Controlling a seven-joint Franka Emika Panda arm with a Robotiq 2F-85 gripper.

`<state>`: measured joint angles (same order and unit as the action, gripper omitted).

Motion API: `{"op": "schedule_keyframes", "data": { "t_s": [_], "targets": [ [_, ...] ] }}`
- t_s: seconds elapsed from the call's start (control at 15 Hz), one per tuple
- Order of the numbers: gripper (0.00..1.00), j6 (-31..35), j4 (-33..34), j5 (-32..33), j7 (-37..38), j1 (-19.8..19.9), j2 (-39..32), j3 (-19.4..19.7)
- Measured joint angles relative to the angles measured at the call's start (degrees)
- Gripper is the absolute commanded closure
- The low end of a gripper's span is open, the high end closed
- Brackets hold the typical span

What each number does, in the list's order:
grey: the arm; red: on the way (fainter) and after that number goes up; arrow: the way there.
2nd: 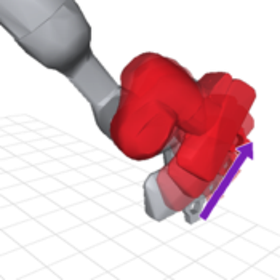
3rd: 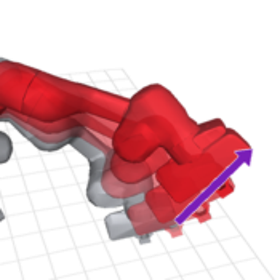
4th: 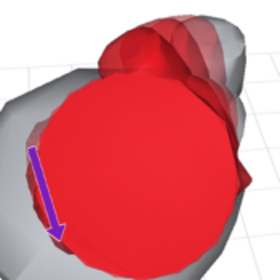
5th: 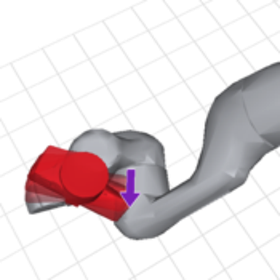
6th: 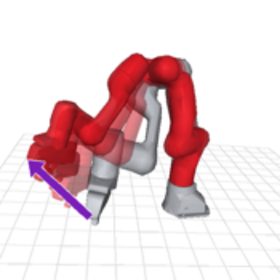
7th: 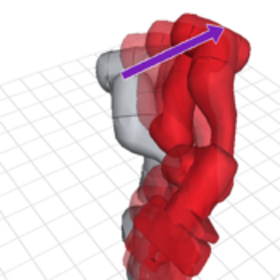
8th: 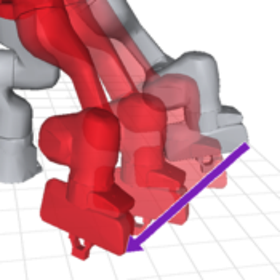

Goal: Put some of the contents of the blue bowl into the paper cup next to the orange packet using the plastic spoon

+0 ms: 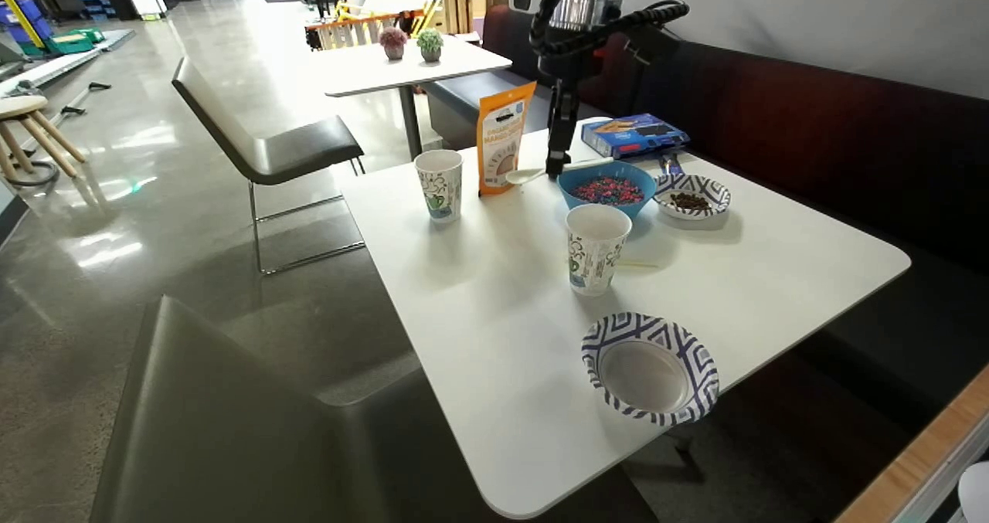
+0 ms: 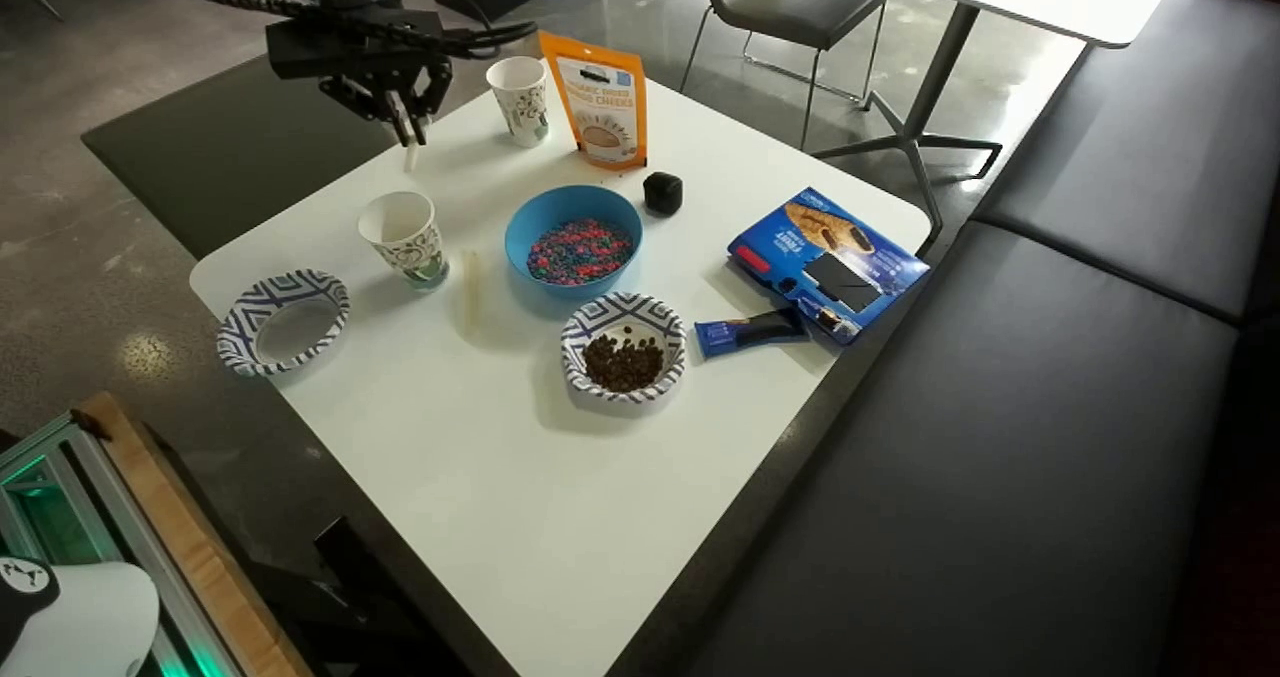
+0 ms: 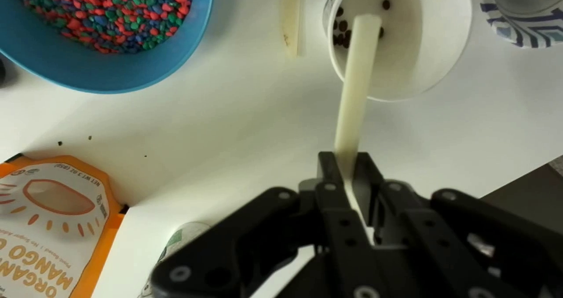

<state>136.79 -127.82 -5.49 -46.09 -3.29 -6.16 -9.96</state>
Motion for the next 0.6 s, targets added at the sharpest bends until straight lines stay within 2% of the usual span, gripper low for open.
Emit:
{"op": "schedule_keyframes", "data": {
  "t_s": [0.6],
  "targets": [
    [0.96, 3.4, -0.4, -2.3, 0.3, 2.8, 2.8, 5.4]
  ]
}}
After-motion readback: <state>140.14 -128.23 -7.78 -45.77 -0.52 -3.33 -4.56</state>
